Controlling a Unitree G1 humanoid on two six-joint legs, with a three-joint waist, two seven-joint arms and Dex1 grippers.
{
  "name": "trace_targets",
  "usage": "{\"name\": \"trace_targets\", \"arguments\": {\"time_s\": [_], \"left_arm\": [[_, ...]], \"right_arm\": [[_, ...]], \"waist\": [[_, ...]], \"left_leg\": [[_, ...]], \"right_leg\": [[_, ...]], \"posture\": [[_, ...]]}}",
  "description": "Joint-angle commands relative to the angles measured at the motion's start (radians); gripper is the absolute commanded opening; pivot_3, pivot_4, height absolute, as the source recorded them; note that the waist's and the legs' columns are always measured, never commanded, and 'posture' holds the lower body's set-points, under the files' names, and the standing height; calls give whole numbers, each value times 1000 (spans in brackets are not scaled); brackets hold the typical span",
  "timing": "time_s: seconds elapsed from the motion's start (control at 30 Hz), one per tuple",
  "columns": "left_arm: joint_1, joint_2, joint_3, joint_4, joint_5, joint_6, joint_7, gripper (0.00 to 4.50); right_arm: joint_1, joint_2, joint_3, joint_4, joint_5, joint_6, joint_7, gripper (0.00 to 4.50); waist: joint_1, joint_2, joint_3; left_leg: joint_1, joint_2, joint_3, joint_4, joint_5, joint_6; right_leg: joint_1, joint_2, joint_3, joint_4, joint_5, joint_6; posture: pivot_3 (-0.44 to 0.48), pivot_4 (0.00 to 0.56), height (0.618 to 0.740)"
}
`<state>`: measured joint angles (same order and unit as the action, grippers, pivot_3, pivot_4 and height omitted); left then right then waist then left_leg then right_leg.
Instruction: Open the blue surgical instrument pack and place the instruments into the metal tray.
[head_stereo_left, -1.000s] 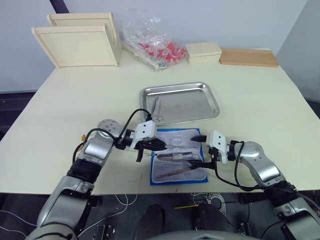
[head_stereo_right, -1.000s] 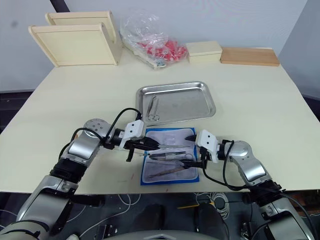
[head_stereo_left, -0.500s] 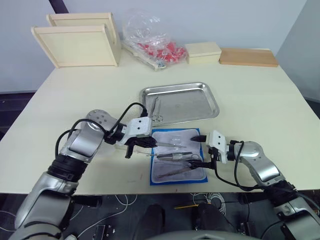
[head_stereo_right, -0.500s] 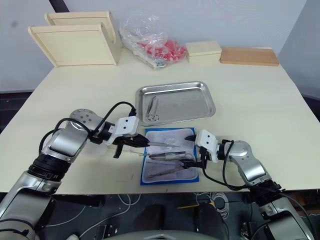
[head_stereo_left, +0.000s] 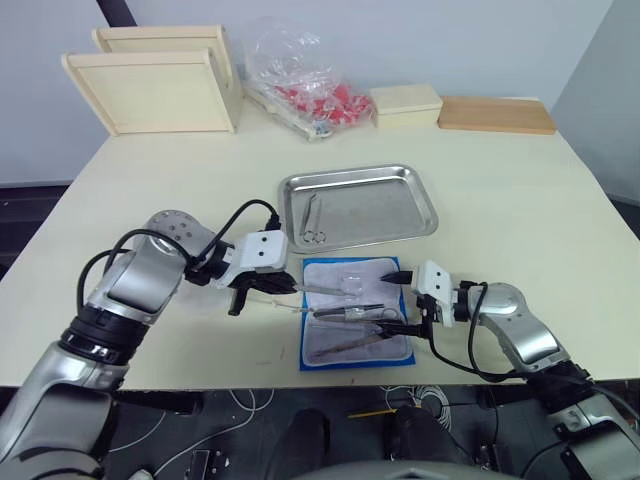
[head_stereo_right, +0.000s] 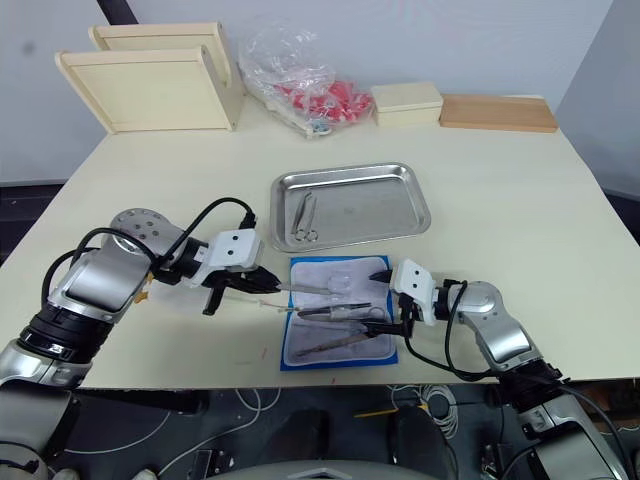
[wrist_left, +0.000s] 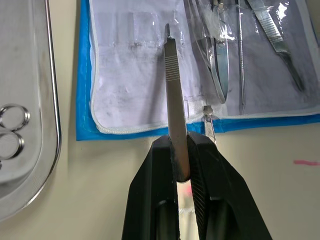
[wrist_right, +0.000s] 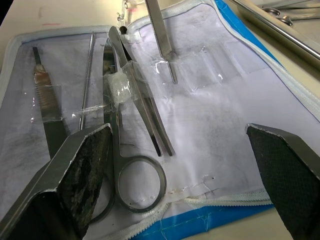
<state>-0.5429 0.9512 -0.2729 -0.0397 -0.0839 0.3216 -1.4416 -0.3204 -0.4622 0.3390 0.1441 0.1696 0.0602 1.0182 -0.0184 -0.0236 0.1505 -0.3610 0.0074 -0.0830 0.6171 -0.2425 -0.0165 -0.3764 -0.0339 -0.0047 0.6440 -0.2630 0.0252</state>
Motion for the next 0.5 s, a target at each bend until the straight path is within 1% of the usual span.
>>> {"name": "trace_targets", "arguments": {"time_s": [0.03, 0.17, 0.27, 0.33, 0.5], "left_arm": [[-6, 47, 53, -31, -18, 1, -14, 8], [9, 97, 88, -52, -45, 11, -34, 8], [22, 112, 105, -68, -63, 25, -29, 8], [27, 107, 125, -76, -80, 50, -10, 8], [-5, 41, 166, -100, -130, 186, 93, 8]], "right_arm": [[57, -26, 53, 130, -115, 45, -41, 4500], [60, -28, 54, 126, -114, 48, -38, 4500], [60, -30, 55, 125, -113, 48, -35, 4500], [58, -30, 55, 128, -113, 46, -33, 4500], [55, -32, 58, 130, -114, 45, -28, 4500]], "waist": [[0, 0, 0], [0, 0, 1], [1, 0, 1], [1, 0, 1], [1, -1, 1]], "left_leg": [[0, 0, 0, 0, 0, 0], [0, 0, 0, 0, 0, 0], [0, 0, 0, 0, 0, 0], [0, 0, 0, 0, 0, 0], [0, 0, 0, 0, 0, 0]], "right_leg": [[0, 0, 0, 0, 0, 0], [0, 0, 0, 0, 0, 0], [0, 0, 0, 0, 0, 0], [0, 0, 0, 0, 0, 0], [0, 0, 0, 0, 0, 0]], "posture": [[0, 150, 740], [0, 150, 740], [0, 150, 740], [0, 150, 740], [0, 150, 740]]}}
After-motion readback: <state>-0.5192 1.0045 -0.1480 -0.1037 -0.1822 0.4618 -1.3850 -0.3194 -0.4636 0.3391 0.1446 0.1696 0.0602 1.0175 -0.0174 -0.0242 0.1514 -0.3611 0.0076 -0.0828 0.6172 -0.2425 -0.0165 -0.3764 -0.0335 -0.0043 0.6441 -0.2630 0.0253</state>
